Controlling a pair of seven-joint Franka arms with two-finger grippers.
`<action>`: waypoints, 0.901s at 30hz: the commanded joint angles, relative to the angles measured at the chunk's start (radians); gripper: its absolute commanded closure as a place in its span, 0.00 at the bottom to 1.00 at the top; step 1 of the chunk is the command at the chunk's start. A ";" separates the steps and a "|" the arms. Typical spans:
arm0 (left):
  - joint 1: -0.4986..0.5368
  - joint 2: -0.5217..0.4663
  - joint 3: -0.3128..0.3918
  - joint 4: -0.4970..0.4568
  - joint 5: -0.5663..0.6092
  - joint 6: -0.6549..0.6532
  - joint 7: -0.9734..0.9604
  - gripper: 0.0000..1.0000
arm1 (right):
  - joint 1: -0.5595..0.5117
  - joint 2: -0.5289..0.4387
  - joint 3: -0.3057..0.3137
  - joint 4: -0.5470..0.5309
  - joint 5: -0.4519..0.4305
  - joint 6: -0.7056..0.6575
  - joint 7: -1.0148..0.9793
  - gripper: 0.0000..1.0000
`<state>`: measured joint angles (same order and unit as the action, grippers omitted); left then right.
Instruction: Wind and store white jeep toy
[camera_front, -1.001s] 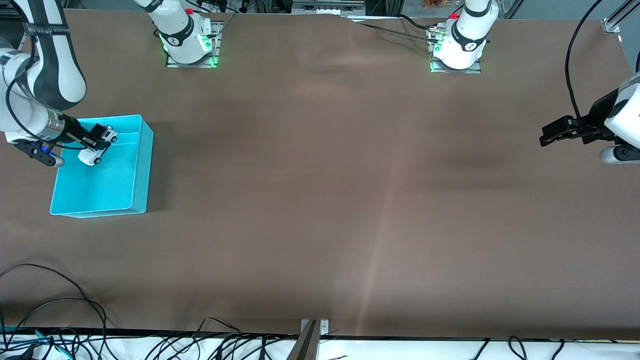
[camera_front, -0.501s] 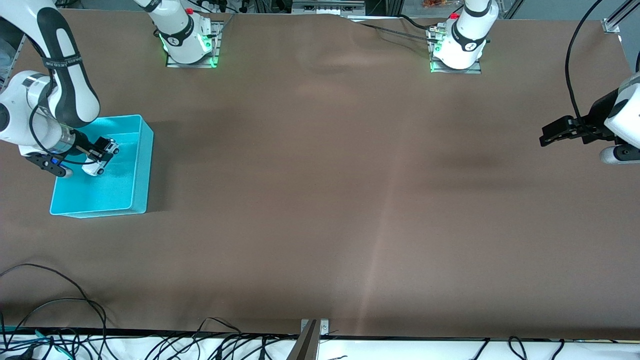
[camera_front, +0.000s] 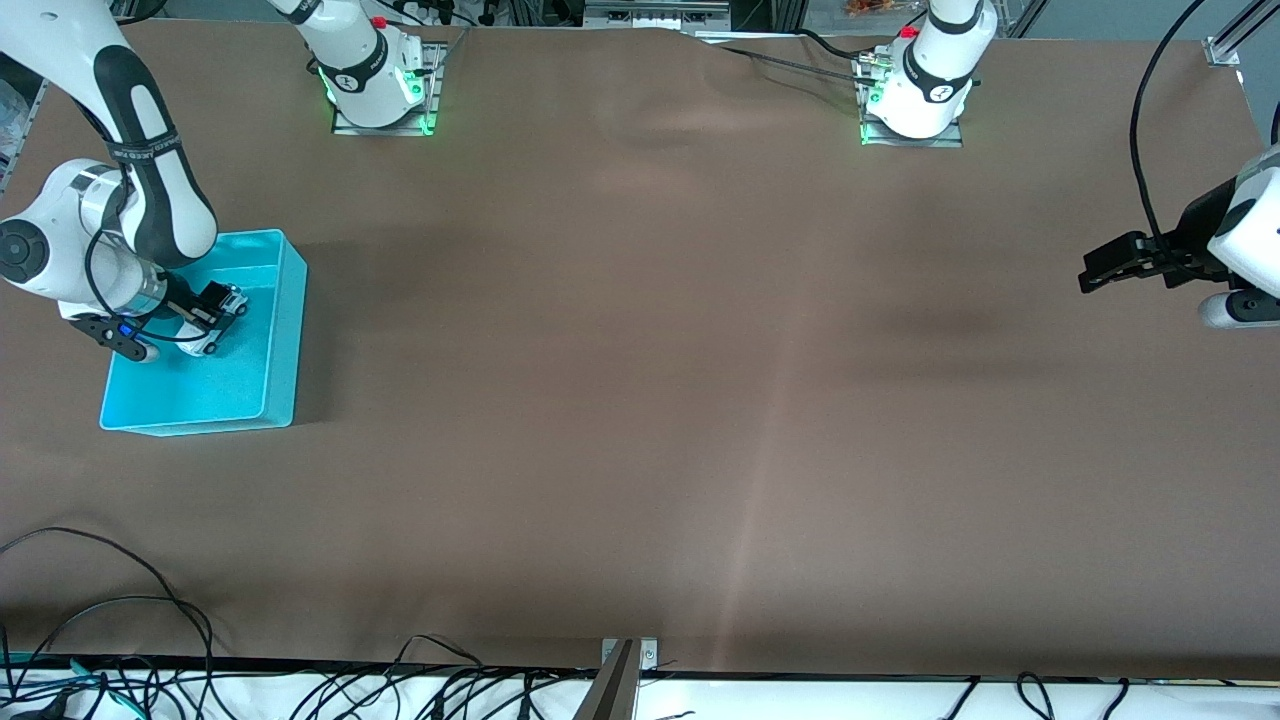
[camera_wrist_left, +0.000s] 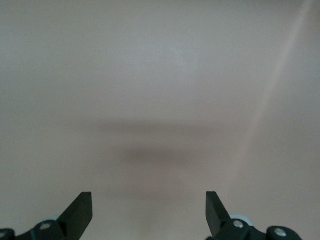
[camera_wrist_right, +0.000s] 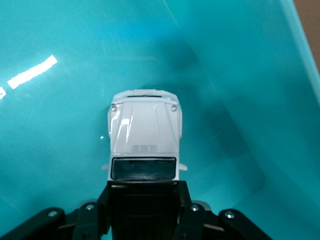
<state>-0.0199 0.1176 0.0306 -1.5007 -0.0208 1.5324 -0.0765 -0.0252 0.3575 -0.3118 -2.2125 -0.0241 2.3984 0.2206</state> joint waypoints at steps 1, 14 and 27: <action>-0.008 -0.015 0.005 -0.018 -0.015 0.006 -0.003 0.00 | -0.009 -0.015 0.008 -0.007 0.009 0.007 0.014 0.13; -0.008 -0.015 0.005 -0.018 -0.016 0.006 -0.003 0.00 | -0.009 -0.081 0.022 -0.004 0.009 -0.082 0.014 0.00; -0.008 -0.015 0.005 -0.016 -0.014 0.005 -0.003 0.00 | -0.009 -0.089 0.025 -0.003 0.009 -0.088 0.014 0.00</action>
<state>-0.0203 0.1176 0.0305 -1.5009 -0.0208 1.5324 -0.0765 -0.0245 0.2903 -0.2971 -2.2095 -0.0235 2.3241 0.2296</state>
